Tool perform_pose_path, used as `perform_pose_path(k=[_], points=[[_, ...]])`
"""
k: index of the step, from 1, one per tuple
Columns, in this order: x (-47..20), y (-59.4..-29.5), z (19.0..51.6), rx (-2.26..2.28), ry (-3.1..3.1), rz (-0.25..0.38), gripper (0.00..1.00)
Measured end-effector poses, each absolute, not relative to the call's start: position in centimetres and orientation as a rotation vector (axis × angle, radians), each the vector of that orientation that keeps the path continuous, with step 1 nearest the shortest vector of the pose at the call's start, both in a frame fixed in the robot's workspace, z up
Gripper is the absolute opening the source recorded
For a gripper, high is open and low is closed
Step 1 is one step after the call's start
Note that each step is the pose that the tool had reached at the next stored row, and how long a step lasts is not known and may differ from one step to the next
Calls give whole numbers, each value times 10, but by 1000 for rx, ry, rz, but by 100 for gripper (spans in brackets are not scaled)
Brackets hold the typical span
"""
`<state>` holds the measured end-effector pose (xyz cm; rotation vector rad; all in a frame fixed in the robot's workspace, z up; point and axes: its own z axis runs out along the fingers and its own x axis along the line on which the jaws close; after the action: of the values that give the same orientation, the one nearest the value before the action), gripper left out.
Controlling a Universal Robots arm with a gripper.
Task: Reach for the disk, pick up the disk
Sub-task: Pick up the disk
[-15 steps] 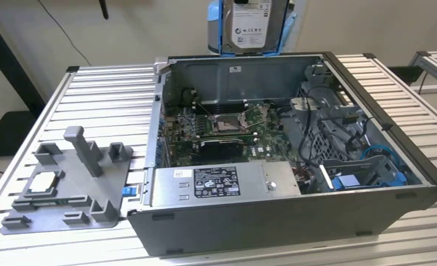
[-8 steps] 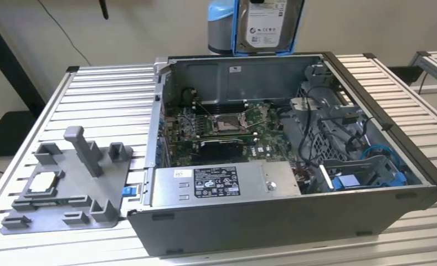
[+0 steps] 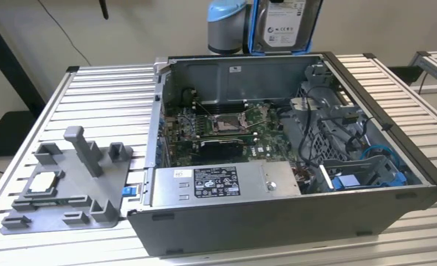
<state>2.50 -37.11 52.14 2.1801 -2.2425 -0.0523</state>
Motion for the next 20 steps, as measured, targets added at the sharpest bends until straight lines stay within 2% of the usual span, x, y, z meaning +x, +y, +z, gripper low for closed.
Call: perform_pose_path(k=[20], points=[[87,-371,521,2180,-2242,-53,0]])
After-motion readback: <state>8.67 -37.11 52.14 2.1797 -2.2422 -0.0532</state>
